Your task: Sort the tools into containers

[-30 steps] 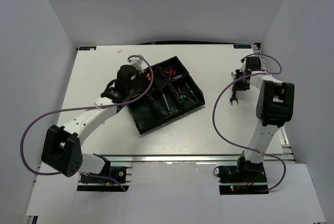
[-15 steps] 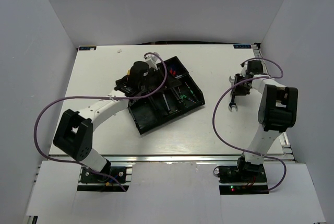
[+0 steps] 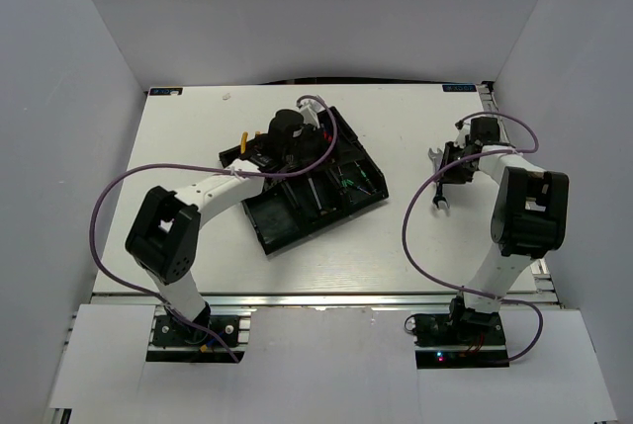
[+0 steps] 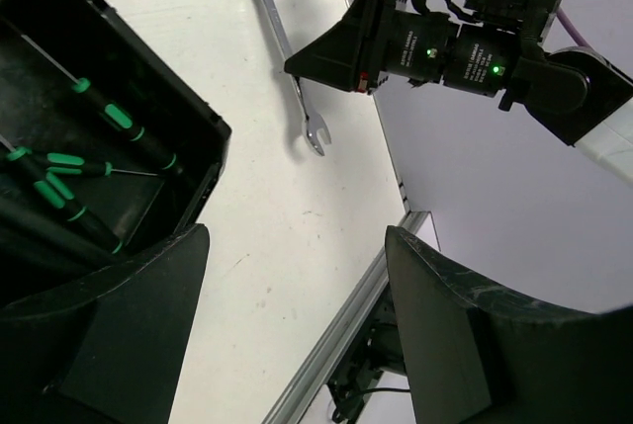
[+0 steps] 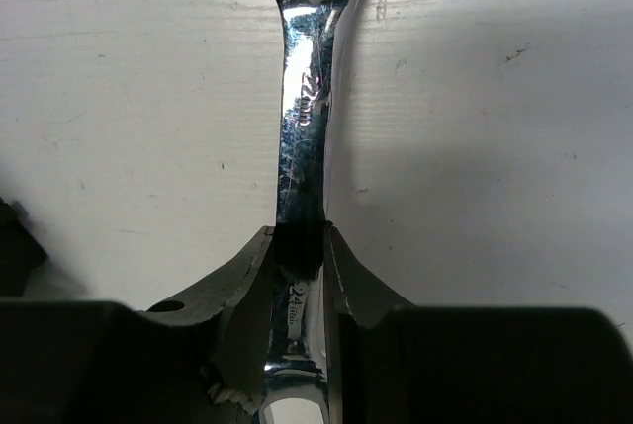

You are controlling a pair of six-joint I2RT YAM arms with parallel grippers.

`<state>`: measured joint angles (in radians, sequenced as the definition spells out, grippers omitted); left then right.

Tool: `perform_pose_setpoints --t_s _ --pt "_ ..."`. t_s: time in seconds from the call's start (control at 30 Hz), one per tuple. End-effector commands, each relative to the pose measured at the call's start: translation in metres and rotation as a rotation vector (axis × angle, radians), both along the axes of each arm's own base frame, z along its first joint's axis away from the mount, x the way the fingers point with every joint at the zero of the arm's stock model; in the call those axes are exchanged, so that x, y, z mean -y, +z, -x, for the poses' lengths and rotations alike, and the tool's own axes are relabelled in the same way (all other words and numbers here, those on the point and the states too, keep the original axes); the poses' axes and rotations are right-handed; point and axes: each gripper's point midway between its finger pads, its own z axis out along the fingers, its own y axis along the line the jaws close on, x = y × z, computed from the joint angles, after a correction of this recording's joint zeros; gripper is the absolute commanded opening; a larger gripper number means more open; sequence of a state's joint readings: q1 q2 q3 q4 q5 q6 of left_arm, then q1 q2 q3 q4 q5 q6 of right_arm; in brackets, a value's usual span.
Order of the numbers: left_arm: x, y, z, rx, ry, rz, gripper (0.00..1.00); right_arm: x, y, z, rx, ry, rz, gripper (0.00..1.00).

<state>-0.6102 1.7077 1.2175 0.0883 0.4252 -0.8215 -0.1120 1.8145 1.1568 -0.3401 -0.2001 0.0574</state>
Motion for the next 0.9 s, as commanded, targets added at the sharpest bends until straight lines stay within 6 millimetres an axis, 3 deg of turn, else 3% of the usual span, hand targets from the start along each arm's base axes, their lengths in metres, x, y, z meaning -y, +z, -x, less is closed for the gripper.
perform_pose_setpoints --t_s 0.0,0.23,0.77,0.87 --pt "0.015 0.024 0.003 0.035 -0.046 0.054 0.82 -0.004 0.024 -0.008 0.085 0.003 -0.03 0.0" --pt "0.029 0.021 0.008 0.018 -0.085 0.061 0.82 -0.002 0.012 0.004 0.052 0.0 -0.012 0.0" --pt "0.014 0.04 0.014 0.088 -0.058 0.039 0.82 0.019 0.001 0.015 0.033 0.053 0.214 0.0" --pt "0.007 0.048 0.015 0.121 -0.036 0.024 0.82 0.018 -0.002 0.015 0.032 0.071 0.241 0.11"
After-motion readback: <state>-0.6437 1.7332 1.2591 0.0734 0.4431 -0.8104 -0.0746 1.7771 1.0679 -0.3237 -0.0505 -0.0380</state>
